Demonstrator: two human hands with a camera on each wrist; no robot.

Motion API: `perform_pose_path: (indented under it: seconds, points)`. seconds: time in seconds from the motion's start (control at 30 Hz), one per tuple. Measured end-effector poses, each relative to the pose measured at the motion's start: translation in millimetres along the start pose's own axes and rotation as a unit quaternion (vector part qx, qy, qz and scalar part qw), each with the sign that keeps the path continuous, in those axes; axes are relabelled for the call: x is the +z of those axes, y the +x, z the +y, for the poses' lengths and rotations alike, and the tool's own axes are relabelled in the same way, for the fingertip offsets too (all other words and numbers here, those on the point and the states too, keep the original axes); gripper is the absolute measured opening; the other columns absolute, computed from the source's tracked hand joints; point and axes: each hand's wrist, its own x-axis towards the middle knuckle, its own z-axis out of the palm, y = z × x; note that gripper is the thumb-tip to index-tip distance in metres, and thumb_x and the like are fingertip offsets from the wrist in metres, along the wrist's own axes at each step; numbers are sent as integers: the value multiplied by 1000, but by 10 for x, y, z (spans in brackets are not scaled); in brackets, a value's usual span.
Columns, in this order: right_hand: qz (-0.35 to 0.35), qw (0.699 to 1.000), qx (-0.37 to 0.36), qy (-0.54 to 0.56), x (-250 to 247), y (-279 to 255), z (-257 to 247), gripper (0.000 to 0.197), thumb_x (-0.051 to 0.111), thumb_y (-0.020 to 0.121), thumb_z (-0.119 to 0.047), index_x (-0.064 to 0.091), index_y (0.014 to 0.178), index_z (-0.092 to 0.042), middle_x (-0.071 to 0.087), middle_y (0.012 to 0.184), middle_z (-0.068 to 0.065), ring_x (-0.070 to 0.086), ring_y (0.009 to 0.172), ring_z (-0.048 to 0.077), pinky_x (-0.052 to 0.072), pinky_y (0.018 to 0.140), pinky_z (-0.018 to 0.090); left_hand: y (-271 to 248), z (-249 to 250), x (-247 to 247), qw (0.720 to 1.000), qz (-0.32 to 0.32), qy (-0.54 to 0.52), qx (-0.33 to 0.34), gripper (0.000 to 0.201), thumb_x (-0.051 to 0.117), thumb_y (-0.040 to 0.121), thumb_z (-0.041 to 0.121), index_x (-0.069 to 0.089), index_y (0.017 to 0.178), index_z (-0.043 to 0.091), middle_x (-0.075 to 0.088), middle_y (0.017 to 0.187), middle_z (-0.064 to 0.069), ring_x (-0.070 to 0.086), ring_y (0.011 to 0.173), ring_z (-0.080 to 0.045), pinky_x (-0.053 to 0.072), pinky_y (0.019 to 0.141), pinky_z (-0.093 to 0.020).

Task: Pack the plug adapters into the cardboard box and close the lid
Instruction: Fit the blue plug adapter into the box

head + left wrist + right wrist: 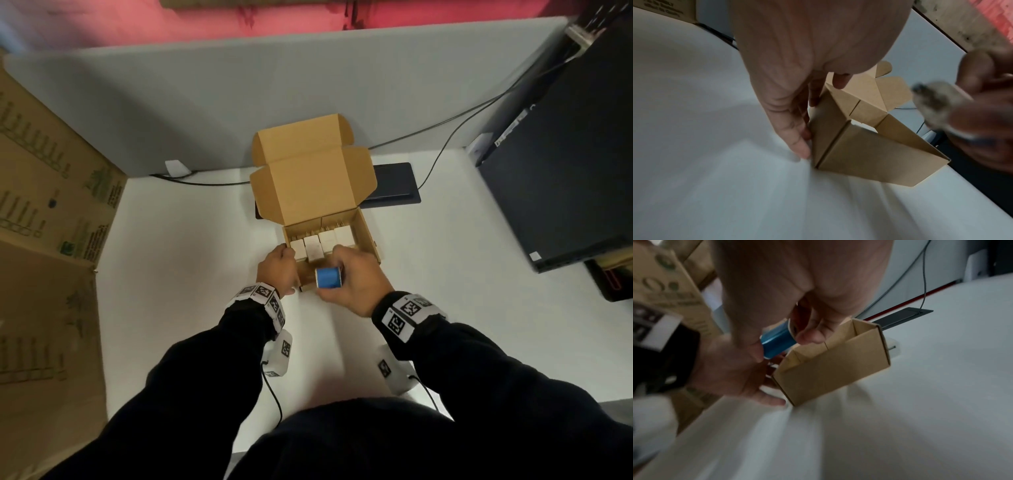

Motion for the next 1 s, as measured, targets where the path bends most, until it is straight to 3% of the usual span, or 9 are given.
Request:
perform_pose_path:
  seconds: [0.07, 0.13, 0.23, 0.33, 0.47, 0.57, 0.67, 0.87, 1.0]
  points:
    - [35, 999, 32, 11, -17, 192, -40, 50, 90, 66, -33, 44, 75, -16, 47, 64, -10, 40, 55, 3, 33, 48, 14, -3, 3, 5, 1000, 6, 3, 9, 40, 34, 98, 28, 61, 126, 16, 59, 130, -12, 57, 114, -35, 64, 79, -53]
    - [28, 997, 77, 6, -24, 364, -47, 45, 88, 70, -34, 47, 79, -16, 50, 66, -8, 43, 56, 4, 30, 50, 14, 0, 0, 11, 1000, 9, 2, 9, 43, 36, 98, 34, 60, 131, 19, 59, 130, -10, 59, 112, -34, 64, 78, -51]
    - [-33, 992, 120, -35, 10, 553, -1, 37, 85, 75, -32, 56, 96, -21, 60, 86, -1, 57, 72, 13, 43, 63, 24, 9, -31, 16, 999, 22, 8, 30, 50, 41, 97, 45, 58, 138, 22, 62, 132, -10, 61, 111, -34, 63, 83, -51]
    - [-88, 984, 131, -80, 69, 686, 71, 32, 84, 76, -31, 63, 99, -23, 64, 105, 6, 60, 88, 21, 49, 77, 29, 26, -100, 46, 998, 28, -6, 51, 56, 41, 92, 50, 58, 137, 21, 65, 127, -12, 65, 109, -33, 62, 85, -51]
    - [-142, 973, 142, -113, 102, 756, 76, 33, 84, 76, -33, 65, 98, -20, 62, 105, 4, 59, 93, 22, 52, 83, 33, 55, -147, 71, 997, 47, -18, 65, 67, 39, 83, 60, 64, 128, 18, 70, 110, -9, 68, 103, -31, 59, 90, -52]
    - [-162, 970, 144, -112, 137, 759, 83, 31, 85, 75, -32, 65, 92, -15, 64, 100, 4, 60, 89, 21, 50, 76, 32, 42, -140, 88, 994, 56, 6, 88, 58, 43, 90, 54, 65, 126, 14, 72, 111, -8, 66, 103, -28, 55, 97, -46]
    - [-170, 968, 152, -106, 146, 758, 91, 32, 88, 71, -29, 69, 92, -13, 64, 93, 2, 61, 86, 21, 52, 74, 32, 29, -168, 111, 993, 64, 15, 102, 62, 41, 87, 57, 67, 120, 11, 73, 110, -12, 66, 105, -31, 53, 98, -46]
    - [-139, 971, 170, -94, 136, 721, 138, 26, 87, 70, -9, 65, 82, -16, 58, 81, -8, 63, 86, 19, 53, 74, 27, 78, -221, 150, 991, 72, 21, 113, 48, 46, 95, 45, 67, 118, 8, 73, 107, -14, 66, 103, -32, 54, 97, -43]
    - [-144, 967, 183, -104, 127, 747, 183, 19, 80, 77, -3, 77, 93, -12, 66, 93, -1, 64, 90, 17, 50, 80, 22, 79, -209, 154, 993, 69, -6, 101, 47, 52, 100, 36, 54, 141, 13, 69, 118, -6, 63, 107, -23, 49, 99, -34]
